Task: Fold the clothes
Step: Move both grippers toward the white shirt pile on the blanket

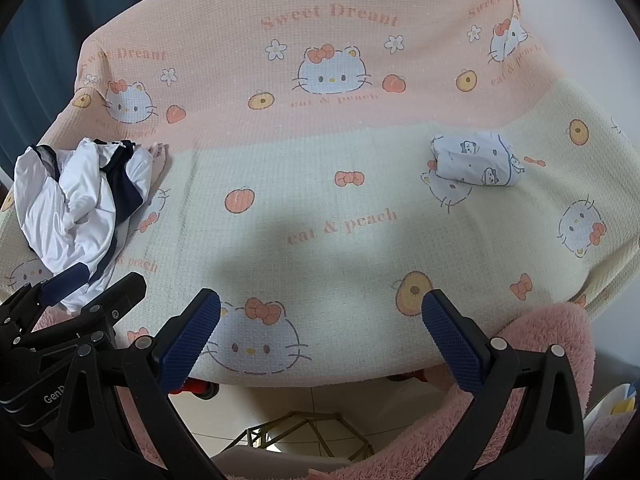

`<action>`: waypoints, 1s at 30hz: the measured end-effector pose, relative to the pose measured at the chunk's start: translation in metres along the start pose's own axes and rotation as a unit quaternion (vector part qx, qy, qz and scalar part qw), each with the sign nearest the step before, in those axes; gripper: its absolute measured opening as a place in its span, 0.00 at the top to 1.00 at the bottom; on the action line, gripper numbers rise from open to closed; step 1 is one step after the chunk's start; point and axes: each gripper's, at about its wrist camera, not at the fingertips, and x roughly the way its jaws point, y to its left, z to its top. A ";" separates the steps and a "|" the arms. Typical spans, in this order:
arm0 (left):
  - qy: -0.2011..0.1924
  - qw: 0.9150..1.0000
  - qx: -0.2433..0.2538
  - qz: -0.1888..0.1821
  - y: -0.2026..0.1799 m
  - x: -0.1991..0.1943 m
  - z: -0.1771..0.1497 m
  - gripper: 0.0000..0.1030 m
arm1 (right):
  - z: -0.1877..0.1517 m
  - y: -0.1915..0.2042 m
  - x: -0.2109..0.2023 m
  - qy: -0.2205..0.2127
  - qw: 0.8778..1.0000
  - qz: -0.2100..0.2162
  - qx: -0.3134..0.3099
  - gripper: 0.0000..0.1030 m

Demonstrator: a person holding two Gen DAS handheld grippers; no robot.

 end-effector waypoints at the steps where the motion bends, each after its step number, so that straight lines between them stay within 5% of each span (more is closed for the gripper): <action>1: 0.000 1.000 0.000 0.000 0.000 0.000 0.000 0.21 | 0.000 0.000 0.000 0.000 1.000 0.002 0.001 0.01; 17: -0.030 0.999 0.000 -0.012 0.028 -0.001 0.018 0.21 | 0.014 0.013 -0.003 -0.017 0.999 0.043 -0.021 0.02; 23: -0.064 0.995 0.003 0.073 0.070 -0.019 0.043 0.21 | 0.039 0.044 -0.011 -0.040 0.994 0.069 -0.080 0.05; 30: -0.075 0.992 -0.033 0.101 0.120 -0.025 0.053 0.21 | 0.067 0.106 -0.004 -0.050 0.983 0.079 -0.160 0.05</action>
